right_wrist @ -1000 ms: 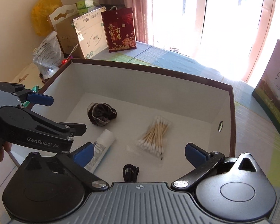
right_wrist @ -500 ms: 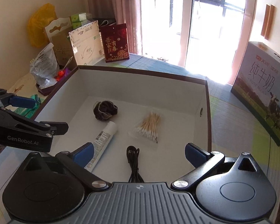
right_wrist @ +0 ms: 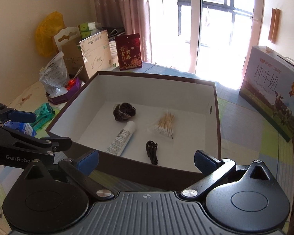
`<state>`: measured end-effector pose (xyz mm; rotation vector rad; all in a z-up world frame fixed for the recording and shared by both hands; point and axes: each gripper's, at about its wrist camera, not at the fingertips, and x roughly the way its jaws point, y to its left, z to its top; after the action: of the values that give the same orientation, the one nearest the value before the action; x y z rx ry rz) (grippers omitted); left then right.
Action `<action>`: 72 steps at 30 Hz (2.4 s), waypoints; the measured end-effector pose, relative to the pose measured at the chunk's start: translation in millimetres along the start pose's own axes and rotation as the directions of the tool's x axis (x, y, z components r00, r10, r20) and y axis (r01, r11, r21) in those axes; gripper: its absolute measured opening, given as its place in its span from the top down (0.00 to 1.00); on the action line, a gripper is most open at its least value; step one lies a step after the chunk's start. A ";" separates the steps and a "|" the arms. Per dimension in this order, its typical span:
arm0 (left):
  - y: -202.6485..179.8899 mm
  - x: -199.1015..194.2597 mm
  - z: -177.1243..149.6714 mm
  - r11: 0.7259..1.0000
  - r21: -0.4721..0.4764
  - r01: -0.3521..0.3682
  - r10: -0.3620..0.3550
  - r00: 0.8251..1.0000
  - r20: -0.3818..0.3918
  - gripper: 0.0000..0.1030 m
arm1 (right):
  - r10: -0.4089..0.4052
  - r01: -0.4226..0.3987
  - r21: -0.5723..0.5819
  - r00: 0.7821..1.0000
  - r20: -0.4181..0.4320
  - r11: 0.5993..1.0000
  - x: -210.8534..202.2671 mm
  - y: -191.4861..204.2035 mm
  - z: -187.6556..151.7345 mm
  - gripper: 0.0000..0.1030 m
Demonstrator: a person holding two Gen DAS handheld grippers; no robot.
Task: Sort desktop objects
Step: 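Withdraw both open tools from the box back over the table items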
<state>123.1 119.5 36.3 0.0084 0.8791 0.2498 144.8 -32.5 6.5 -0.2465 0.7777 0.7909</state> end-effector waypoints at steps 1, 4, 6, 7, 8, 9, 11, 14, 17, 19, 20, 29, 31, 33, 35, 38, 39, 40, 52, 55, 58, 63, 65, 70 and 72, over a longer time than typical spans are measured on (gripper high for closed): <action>-0.1 -2.7 -2.6 1.000 -0.002 0.000 0.000 1.000 -0.002 0.07 | 0.002 -0.002 0.002 1.000 0.002 1.000 -2.8 1.3 -2.2 0.02; -0.4 -10.3 -10.6 1.000 -0.008 -0.001 0.001 1.000 -0.004 0.07 | 0.006 -0.006 0.004 1.000 0.004 1.000 -9.8 5.6 -8.3 0.02; -0.5 -14.3 -15.5 1.000 -0.010 -0.002 0.002 1.000 -0.005 0.07 | 0.009 -0.009 0.003 1.000 0.004 1.000 -13.0 7.6 -11.8 0.02; -0.7 -16.1 -17.7 1.000 -0.011 -0.002 0.002 1.000 -0.007 0.07 | 0.010 -0.010 0.002 1.000 0.005 1.000 -14.7 8.6 -13.5 0.02; -0.9 -17.8 -20.0 1.000 -0.013 -0.001 0.001 1.000 -0.008 0.07 | 0.012 -0.012 0.003 1.000 0.006 1.000 -16.7 9.8 -15.4 0.02; -1.0 -19.5 -22.4 1.000 -0.015 -0.001 0.001 1.000 -0.009 0.07 | 0.014 -0.014 0.004 1.000 0.008 1.000 -18.8 10.8 -17.4 0.02; -1.1 -22.3 -26.8 1.000 -0.017 0.000 0.000 1.000 -0.011 0.07 | 0.019 -0.019 0.007 1.000 0.009 1.000 -21.8 12.5 -20.4 0.02; -2.0 -24.7 -34.4 1.000 -0.018 0.002 -0.002 1.000 -0.019 0.06 | 0.023 -0.023 0.007 1.000 0.007 1.000 -25.4 15.2 -26.2 0.02; -3.6 -25.0 -40.4 1.000 -0.017 0.010 -0.011 0.999 -0.033 0.06 | 0.027 -0.027 0.007 1.000 -0.001 1.000 -28.7 17.2 -33.9 0.02; -5.1 -24.7 -45.9 1.000 -0.013 0.013 -0.013 0.999 -0.042 0.06 | 0.030 -0.030 0.009 1.000 -0.008 1.000 -29.7 18.1 -38.6 0.02; -5.7 -24.4 -48.4 1.000 -0.012 0.015 -0.015 0.999 -0.047 0.06 | 0.032 -0.032 0.009 0.999 -0.013 0.999 -30.0 19.0 -41.2 0.02; -7.7 -20.2 -71.6 1.000 -0.005 0.017 -0.017 0.995 -0.096 0.05 | 0.041 -0.041 -0.003 0.997 -0.059 0.999 -30.7 27.6 -64.7 0.02; -8.4 -18.6 -76.9 1.000 -0.002 0.019 -0.019 0.994 -0.109 0.05 | 0.042 -0.042 -0.004 0.997 -0.068 0.999 -31.2 29.4 -69.9 0.02; -9.4 -17.6 -81.6 1.000 0.000 0.022 -0.021 0.992 -0.120 0.05 | 0.042 -0.042 -0.006 0.996 -0.079 0.999 -31.4 31.2 -74.8 0.02; -10.4 -16.2 -85.7 1.000 0.003 0.024 -0.023 0.991 -0.131 0.05 | 0.042 -0.043 -0.010 0.995 -0.092 0.999 -31.2 33.1 -80.7 0.02; -11.5 -14.6 -92.1 0.999 0.009 0.031 -0.029 0.989 -0.145 0.05 | 0.043 -0.045 -0.012 0.992 -0.116 0.999 -30.9 35.4 -90.3 0.02; -12.1 -14.1 -94.0 0.999 0.012 0.033 -0.031 0.988 -0.150 0.05 | 0.043 -0.045 -0.010 0.991 -0.124 0.999 -31.2 36.0 -94.2 0.02; -12.9 -13.5 -95.9 0.999 0.015 0.035 -0.032 0.987 -0.155 0.05 | 0.043 -0.045 -0.009 0.990 -0.131 0.999 -31.4 36.3 -97.9 0.02; -25.0 -6.3 -111.0 0.998 0.051 0.049 -0.038 0.980 -0.195 0.05 | 0.062 -0.056 0.038 0.983 -0.171 0.998 -40.4 33.2 -121.7 0.02; -26.1 -5.1 -112.5 0.997 0.052 0.054 -0.042 0.978 -0.202 0.05 | 0.069 -0.061 0.050 0.981 -0.179 0.997 -42.1 33.1 -126.3 0.02; -27.4 -4.3 -114.5 0.997 0.055 0.058 -0.046 0.977 -0.207 0.05 | 0.076 -0.063 0.074 0.979 -0.192 0.995 -43.6 31.1 -132.3 0.02; -30.7 -2.4 -117.2 0.996 0.059 0.070 -0.055 0.974 -0.219 0.05 | 0.082 -0.060 0.110 0.974 -0.211 0.992 -47.8 27.0 -142.6 0.02; -32.3 -1.3 -118.1 0.995 0.062 0.074 -0.059 0.973 -0.222 0.05 | 0.079 -0.054 0.121 0.973 -0.216 0.991 -50.7 24.1 -147.4 0.02; -38.0 2.8 -120.2 0.993 0.070 0.092 -0.074 0.970 -0.231 0.05 | 0.057 -0.020 0.158 0.971 -0.230 0.987 -59.3 11.3 -160.2 0.02; -41.2 4.9 -120.7 0.992 0.076 0.100 -0.080 0.969 -0.235 0.05 | 0.037 0.005 0.175 0.970 -0.239 0.985 -62.6 3.5 -165.4 0.02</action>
<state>42.8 69.1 -49.1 0.0212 1.1196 0.1279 25.9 -142.4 -64.9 -0.1810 1.0742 0.7109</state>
